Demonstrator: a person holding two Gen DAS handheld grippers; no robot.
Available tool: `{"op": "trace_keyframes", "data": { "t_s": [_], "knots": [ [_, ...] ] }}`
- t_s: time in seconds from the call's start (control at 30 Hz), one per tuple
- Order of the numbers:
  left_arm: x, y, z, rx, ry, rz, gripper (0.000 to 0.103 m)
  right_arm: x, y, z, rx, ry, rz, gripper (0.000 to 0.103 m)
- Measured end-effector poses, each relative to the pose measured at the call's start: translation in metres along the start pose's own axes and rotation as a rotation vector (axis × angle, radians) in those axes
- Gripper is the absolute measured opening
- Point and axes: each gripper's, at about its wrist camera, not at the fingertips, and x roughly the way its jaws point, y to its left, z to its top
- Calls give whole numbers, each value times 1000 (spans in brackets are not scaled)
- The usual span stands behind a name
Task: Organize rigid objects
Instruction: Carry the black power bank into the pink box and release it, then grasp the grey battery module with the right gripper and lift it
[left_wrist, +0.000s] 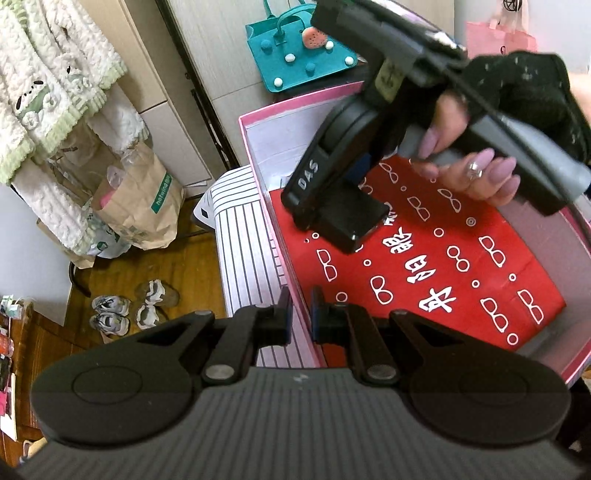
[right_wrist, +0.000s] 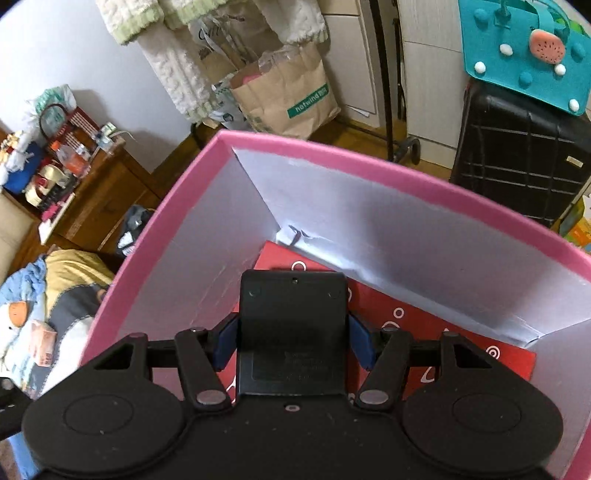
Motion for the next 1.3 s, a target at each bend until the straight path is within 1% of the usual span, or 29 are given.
{"op": "trace_keyframes", "data": {
  "t_s": [0.1,0.17,0.2,0.27,0.4,0.5,0.57,0.7,0.77,0.8,0.9,0.93,1.03,1.1,1.23,1.3],
  "knots": [
    [0,0,1,1,-1,0,9,0,2,0,-2,-40,-25,68],
    [-1,0,2,-4,-2,-2,9,-12,6,-1,-30,-77,-59,77],
    [-1,0,2,-6,-2,-4,9,-21,9,-1,-56,-94,-69,80],
    [-1,2,2,-12,-4,-9,9,-45,12,-3,-101,-127,-58,81],
    [-2,2,1,-21,-6,-18,9,-103,14,-18,-106,-194,-15,82],
    [-3,5,0,-24,-10,-26,10,-143,9,-44,-129,-239,-14,82],
    [-3,6,-1,-29,-13,-30,10,-166,1,-66,-120,-261,4,82],
    [-3,5,-1,-35,-12,-31,10,-200,-23,-113,-41,-329,64,82],
    [-3,6,1,-44,-8,-34,10,-208,-33,-135,-28,-359,37,82],
    [-3,6,1,-47,-7,-36,10,-212,-36,-148,-40,-366,0,82],
    [-4,8,0,-59,-9,-42,10,-214,-44,-178,-45,-359,-87,82],
    [-4,9,-1,-63,-11,-43,10,-215,-50,-188,-33,-349,-96,81],
    [-4,9,-2,-71,-16,-43,10,-208,-62,-210,9,-290,-102,81],
    [-4,9,-2,-77,-19,-42,10,-201,-66,-221,29,-267,-104,79],
    [-5,8,-4,-79,-28,-36,10,-181,-66,-245,34,-221,-97,78],
    [-5,8,-4,-81,-28,-37,10,-167,-64,-251,31,-198,-88,77]
  ]
}}
